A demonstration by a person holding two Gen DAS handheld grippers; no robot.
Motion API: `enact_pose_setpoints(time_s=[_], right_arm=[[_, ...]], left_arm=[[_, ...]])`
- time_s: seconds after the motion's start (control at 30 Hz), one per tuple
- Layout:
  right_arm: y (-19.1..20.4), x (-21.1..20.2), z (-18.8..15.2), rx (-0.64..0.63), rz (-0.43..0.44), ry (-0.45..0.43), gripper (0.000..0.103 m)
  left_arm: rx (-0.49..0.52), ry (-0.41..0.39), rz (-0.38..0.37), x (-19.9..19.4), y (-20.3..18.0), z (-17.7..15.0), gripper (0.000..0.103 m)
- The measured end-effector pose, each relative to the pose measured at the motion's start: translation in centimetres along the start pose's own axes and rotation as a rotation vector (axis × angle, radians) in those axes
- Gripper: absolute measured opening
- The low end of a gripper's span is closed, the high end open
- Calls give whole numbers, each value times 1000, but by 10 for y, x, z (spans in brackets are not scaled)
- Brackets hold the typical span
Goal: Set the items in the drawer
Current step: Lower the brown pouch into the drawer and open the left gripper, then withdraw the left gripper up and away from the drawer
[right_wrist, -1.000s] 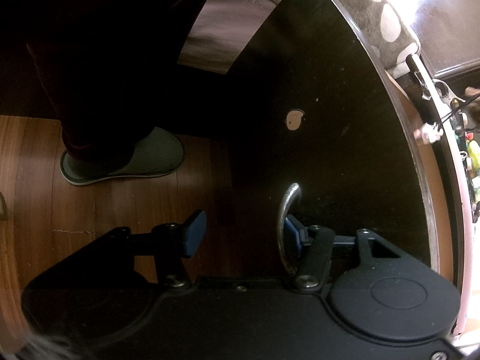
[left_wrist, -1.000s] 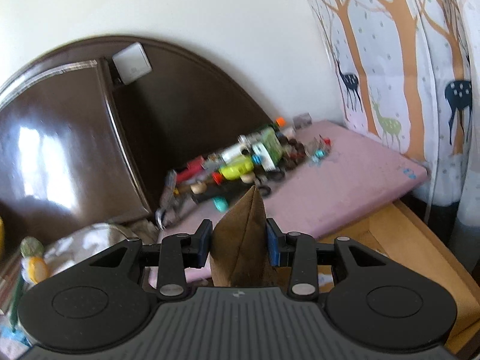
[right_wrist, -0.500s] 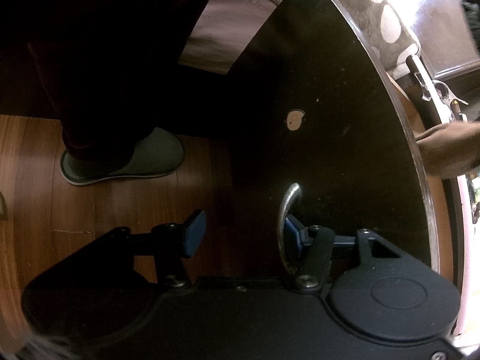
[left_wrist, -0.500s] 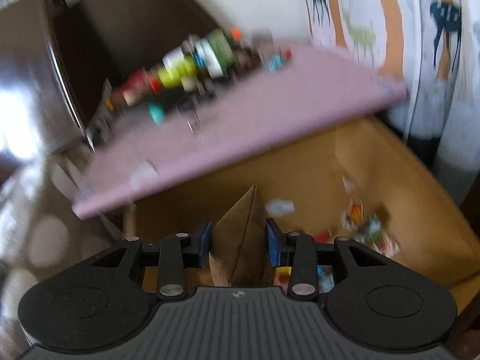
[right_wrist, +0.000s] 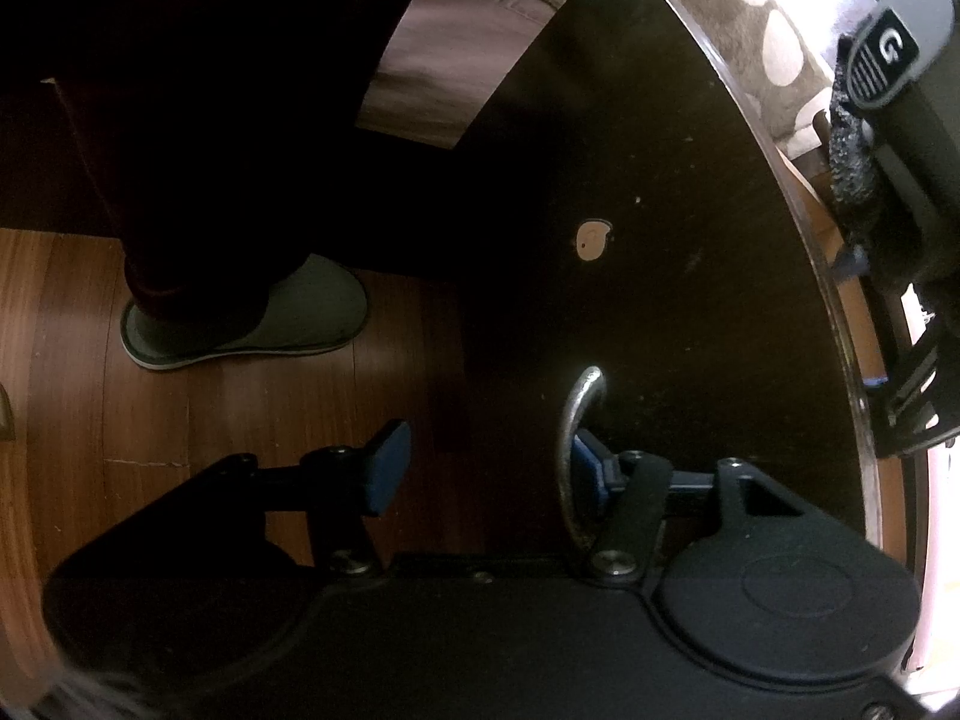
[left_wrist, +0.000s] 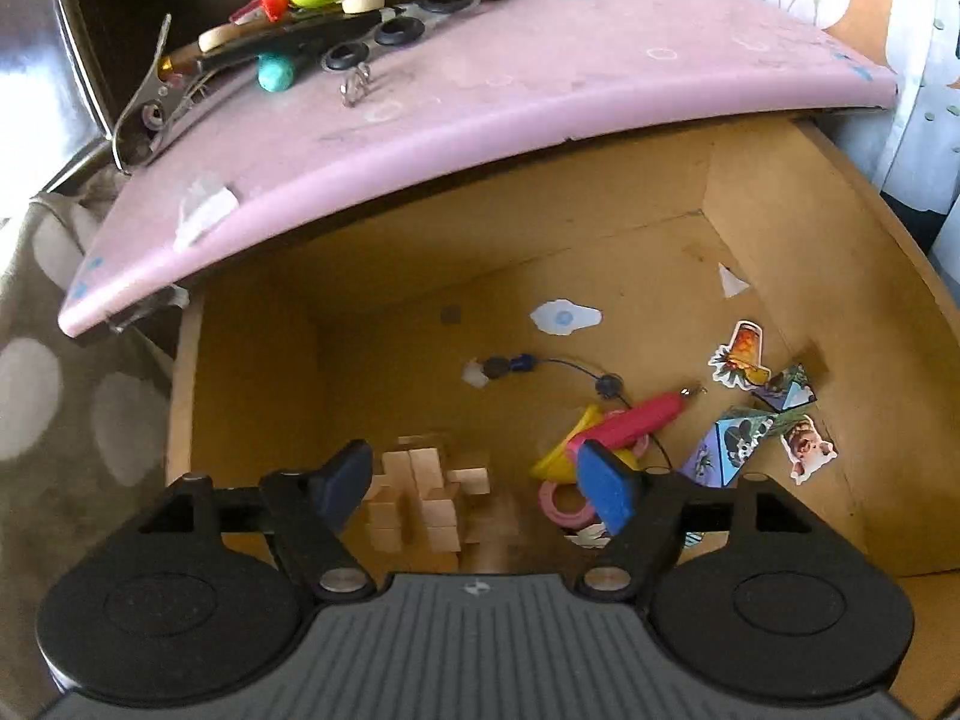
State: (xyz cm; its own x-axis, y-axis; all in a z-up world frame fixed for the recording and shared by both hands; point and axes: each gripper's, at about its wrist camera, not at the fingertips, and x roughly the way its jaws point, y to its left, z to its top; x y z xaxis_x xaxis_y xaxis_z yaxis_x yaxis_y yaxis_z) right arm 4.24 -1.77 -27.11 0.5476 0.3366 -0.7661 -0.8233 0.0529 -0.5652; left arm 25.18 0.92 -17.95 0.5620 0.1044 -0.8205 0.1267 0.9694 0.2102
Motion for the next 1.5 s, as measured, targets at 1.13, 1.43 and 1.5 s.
enact_pose_setpoints(time_s=[1.13, 1.43, 1.5], right_arm=[[18, 9, -12, 34, -51, 18, 76], [33, 13, -4, -2, -155, 96, 69], [33, 11, -3, -1, -185, 106, 57]], left_arm=[[-484, -366, -113, -168, 55, -127, 81], [-448, -415, -144, -169, 61, -156, 81], [-437, -426, -171, -169, 62, -156, 81]])
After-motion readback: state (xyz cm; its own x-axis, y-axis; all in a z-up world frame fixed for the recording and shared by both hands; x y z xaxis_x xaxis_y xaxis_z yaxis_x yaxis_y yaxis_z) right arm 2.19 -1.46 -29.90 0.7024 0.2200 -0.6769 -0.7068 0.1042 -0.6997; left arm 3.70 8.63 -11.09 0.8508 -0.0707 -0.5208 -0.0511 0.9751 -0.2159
